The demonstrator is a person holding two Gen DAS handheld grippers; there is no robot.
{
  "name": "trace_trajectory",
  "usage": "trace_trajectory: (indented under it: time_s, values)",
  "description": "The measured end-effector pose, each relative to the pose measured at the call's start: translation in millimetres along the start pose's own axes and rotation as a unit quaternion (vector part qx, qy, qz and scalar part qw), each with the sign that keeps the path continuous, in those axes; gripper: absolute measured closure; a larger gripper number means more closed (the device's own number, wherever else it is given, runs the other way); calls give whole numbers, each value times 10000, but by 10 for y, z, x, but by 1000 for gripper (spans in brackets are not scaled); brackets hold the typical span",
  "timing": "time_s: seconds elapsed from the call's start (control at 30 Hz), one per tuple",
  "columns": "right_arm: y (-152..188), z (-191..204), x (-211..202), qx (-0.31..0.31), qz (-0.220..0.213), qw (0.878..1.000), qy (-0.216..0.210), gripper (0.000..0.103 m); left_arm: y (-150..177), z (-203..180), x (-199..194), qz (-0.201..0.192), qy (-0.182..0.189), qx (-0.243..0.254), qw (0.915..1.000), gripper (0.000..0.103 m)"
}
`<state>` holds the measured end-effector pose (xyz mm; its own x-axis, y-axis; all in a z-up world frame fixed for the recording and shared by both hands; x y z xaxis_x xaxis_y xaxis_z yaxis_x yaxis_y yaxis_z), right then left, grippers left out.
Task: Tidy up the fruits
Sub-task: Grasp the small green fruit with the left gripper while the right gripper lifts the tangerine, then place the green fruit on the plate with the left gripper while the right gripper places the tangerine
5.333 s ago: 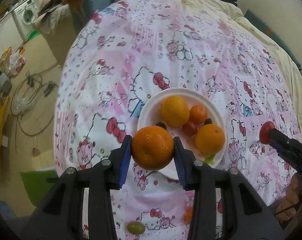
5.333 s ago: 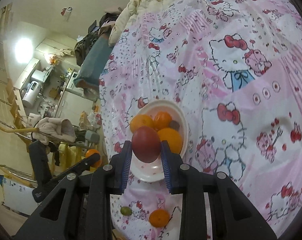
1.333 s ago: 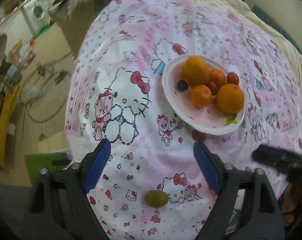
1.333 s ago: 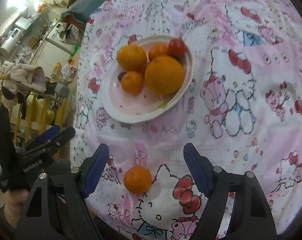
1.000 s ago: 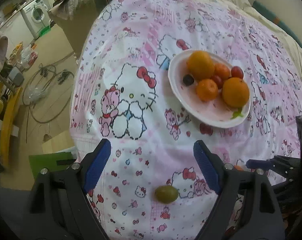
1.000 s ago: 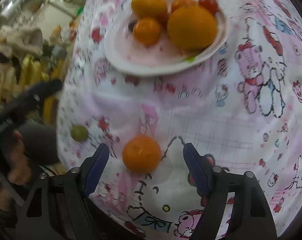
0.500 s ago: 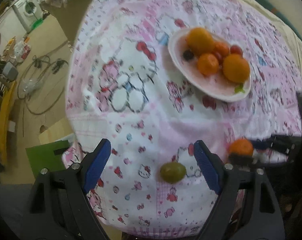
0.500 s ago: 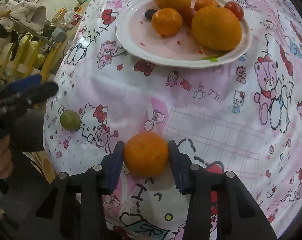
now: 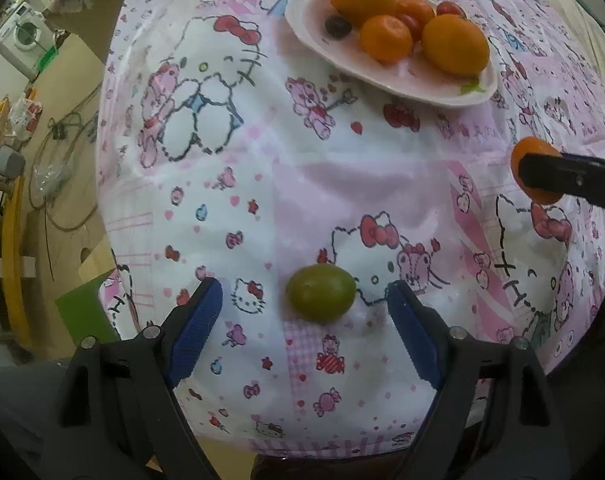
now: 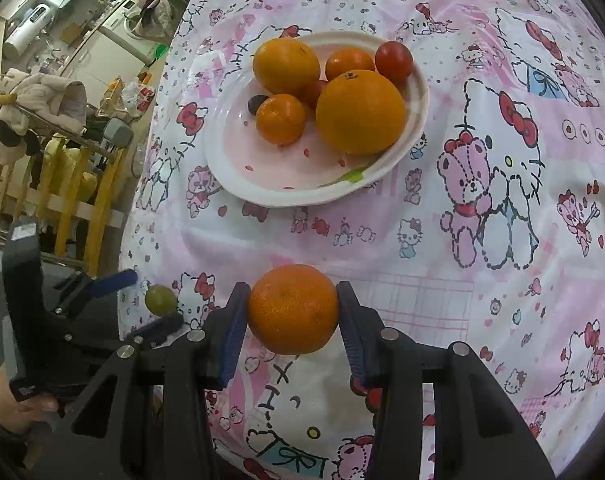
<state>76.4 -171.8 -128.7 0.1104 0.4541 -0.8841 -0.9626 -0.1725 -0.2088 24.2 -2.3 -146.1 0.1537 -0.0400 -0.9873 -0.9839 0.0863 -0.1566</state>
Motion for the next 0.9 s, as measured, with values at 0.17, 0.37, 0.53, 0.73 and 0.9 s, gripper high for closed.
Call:
trace_trajectory:
  time_s: [0.17,0.37,0.53,0.73,0.9]
  values:
    - [3,24,-21,9,-19,10000,-25,58,7,-24,21,-43,-291,222,9993,54]
    - [-15,-2,-76,72,-84,9999,-56,58,10,-106,-41,-77,-232,449,9987,77]
    - [-38,-45,-133,144,-155,9997,-136,58,-58,-132,-220,-190,124,255,9994,77]
    - [-124,-77,-236,242,-356,9987,-282,58,-294,-37,-534,-616,405,-48,9973,77]
    - [-269,-102,-259,349,-437,9973,-467,57,-635,20,-637,-849,257,185,9959,77]
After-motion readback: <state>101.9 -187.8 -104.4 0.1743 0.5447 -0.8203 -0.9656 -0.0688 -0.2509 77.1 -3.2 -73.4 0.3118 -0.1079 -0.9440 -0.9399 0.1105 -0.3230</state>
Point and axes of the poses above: each gripper's, at about its wrist camera, not at the fingertips, and x roughly the way its jaws point, z to its left, y to its underside, the point moved 5 cm from there along x, roughly the way its jaws point, and after that the axes turned 2 degrees about y, right-handed, at the moved point
